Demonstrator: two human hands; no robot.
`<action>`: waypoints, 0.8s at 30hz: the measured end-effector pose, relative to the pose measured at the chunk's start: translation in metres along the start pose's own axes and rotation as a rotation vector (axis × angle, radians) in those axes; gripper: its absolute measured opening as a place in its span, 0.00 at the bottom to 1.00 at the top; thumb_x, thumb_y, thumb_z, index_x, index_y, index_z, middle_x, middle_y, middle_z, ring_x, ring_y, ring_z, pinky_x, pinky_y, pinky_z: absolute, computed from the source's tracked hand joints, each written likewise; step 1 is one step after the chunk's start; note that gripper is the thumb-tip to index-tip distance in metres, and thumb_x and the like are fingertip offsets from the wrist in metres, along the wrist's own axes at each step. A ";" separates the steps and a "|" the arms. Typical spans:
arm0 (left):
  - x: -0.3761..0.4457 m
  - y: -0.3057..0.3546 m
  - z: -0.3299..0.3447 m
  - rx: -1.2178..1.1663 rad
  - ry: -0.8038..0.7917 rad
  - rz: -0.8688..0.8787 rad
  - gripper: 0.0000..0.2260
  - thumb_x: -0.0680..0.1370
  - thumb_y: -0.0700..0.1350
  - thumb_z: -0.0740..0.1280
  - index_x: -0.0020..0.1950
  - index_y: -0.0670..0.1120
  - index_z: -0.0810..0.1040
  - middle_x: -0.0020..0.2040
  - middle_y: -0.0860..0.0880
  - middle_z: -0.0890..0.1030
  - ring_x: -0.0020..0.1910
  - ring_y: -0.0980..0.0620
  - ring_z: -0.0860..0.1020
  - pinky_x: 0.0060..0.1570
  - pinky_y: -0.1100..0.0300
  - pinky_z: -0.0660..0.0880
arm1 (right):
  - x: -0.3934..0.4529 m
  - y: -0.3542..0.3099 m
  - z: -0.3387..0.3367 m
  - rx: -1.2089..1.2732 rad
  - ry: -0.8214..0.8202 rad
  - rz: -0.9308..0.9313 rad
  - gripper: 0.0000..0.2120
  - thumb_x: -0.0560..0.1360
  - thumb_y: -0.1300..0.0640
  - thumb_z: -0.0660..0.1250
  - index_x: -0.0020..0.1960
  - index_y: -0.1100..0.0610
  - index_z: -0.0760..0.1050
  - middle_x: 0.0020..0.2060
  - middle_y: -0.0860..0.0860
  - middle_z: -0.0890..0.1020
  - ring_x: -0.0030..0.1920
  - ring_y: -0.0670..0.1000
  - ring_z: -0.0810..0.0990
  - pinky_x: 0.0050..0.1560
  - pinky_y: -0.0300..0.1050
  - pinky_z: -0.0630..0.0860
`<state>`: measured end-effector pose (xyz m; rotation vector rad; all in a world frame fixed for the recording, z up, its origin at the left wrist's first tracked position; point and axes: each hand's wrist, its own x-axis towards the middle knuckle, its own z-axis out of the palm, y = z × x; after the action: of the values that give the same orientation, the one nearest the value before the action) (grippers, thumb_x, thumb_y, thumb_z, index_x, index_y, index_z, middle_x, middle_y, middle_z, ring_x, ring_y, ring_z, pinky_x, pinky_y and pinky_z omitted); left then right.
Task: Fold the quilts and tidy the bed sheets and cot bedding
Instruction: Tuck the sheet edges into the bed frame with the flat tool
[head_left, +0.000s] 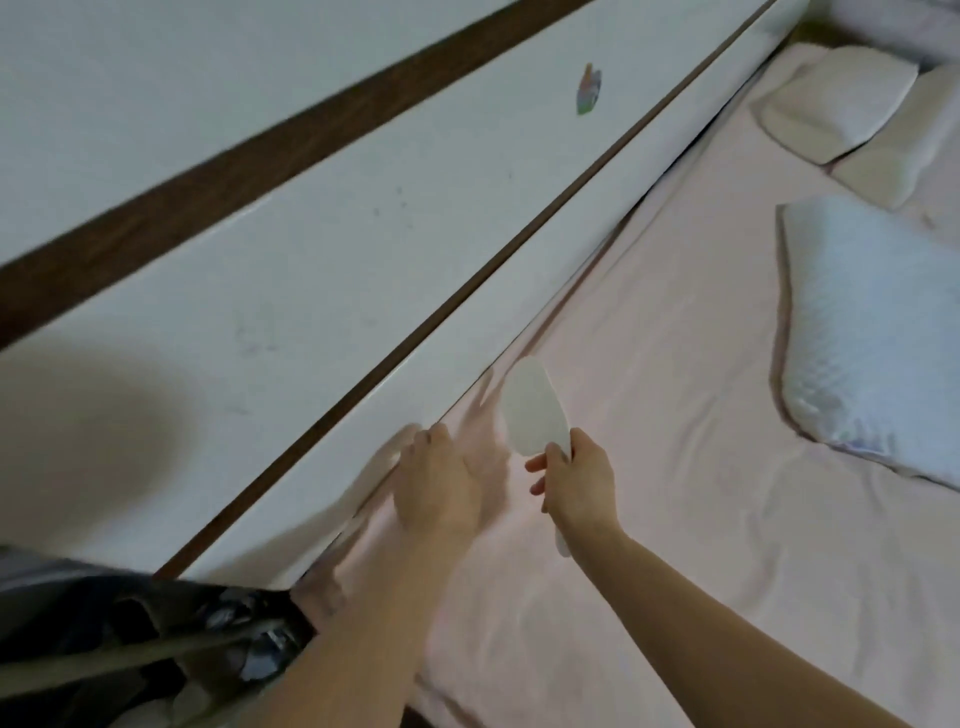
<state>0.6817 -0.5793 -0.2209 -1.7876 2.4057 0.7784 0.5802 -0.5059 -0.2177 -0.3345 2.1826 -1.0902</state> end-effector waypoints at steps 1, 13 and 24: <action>0.014 0.009 -0.001 0.057 0.022 0.079 0.15 0.80 0.40 0.60 0.67 0.42 0.69 0.65 0.44 0.73 0.63 0.46 0.73 0.61 0.55 0.70 | 0.008 0.000 -0.004 -0.004 0.008 -0.011 0.10 0.79 0.63 0.53 0.47 0.61 0.72 0.40 0.53 0.81 0.31 0.49 0.78 0.31 0.42 0.73; 0.178 0.143 0.052 0.632 0.039 0.430 0.13 0.81 0.34 0.55 0.62 0.41 0.74 0.59 0.45 0.78 0.56 0.46 0.79 0.51 0.56 0.75 | 0.165 -0.003 -0.050 0.118 0.099 -0.095 0.09 0.80 0.62 0.53 0.45 0.58 0.71 0.36 0.53 0.81 0.26 0.48 0.76 0.27 0.40 0.70; 0.210 0.150 0.063 0.828 0.017 0.632 0.12 0.77 0.32 0.60 0.56 0.43 0.77 0.54 0.46 0.79 0.53 0.47 0.80 0.41 0.56 0.72 | 0.192 0.006 -0.050 0.208 0.116 -0.083 0.08 0.81 0.60 0.53 0.46 0.55 0.69 0.37 0.54 0.80 0.24 0.47 0.75 0.25 0.41 0.71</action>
<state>0.4595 -0.7078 -0.2898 -0.7385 2.6990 -0.2477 0.4043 -0.5664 -0.2873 -0.2760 2.1463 -1.4015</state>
